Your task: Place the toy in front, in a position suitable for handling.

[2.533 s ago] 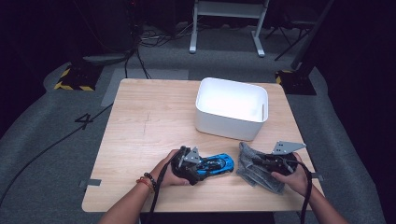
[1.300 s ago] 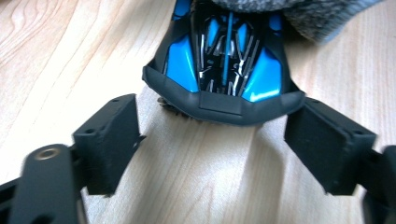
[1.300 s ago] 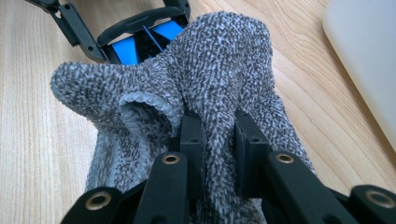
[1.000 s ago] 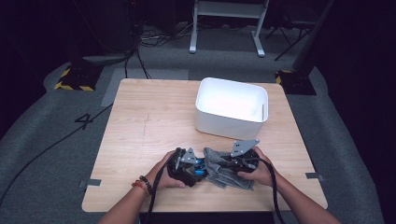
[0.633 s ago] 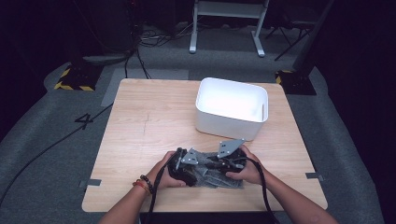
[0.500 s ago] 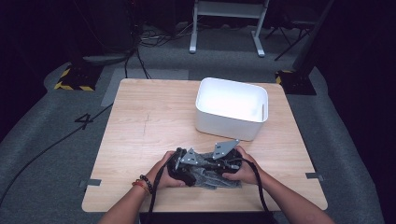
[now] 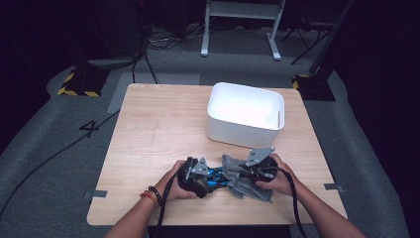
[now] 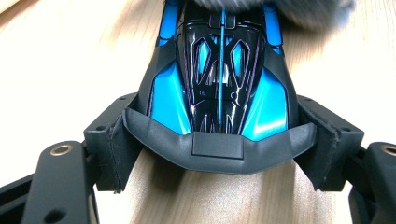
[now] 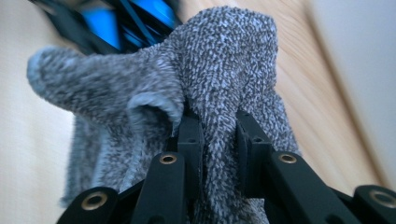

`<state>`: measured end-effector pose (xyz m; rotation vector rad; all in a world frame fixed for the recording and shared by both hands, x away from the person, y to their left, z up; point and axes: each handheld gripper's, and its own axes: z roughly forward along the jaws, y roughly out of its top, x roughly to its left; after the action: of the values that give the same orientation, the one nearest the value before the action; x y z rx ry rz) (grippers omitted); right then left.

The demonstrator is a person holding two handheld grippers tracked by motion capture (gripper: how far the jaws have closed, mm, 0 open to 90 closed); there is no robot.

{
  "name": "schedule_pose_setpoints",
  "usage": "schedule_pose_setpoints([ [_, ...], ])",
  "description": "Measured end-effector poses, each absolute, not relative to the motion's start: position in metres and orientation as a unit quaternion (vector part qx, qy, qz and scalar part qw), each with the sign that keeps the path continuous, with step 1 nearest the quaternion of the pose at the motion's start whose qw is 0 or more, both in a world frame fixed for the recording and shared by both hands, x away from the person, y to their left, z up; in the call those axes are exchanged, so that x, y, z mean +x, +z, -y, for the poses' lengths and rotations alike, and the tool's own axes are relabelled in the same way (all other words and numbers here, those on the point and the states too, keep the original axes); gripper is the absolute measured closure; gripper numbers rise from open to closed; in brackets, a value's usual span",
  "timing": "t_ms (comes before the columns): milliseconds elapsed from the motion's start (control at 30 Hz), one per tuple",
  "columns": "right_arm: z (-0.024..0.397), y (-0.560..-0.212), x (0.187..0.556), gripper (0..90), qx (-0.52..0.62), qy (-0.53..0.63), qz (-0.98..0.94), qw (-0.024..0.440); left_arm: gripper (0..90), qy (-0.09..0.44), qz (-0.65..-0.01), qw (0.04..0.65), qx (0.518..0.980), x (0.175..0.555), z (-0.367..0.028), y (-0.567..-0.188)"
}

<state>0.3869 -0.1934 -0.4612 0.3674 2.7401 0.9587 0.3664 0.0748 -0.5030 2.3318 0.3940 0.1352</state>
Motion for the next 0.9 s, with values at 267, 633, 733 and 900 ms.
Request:
schedule_pose_setpoints([
  [267,0.189,-0.448,0.387,75.0,0.13,0.357,-0.919,0.102,24.2,0.052,-0.152,0.376,0.913,0.367,-0.075,-0.503],
  [633,0.144,-0.453,0.379,74.5,0.094,0.356,-0.927,0.077,24.2,0.053,-0.151,0.375,0.913,0.367,-0.075,-0.503],
  [733,0.155,-0.454,0.381,74.5,0.104,0.354,-0.926,0.084,24.2,0.052,-0.152,0.376,0.913,0.367,-0.075,-0.503],
  [900,0.183,-0.461,0.387,74.9,0.132,0.338,-0.927,0.098,24.2,0.053,-0.15,0.375,0.913,0.367,-0.075,-0.503],
])
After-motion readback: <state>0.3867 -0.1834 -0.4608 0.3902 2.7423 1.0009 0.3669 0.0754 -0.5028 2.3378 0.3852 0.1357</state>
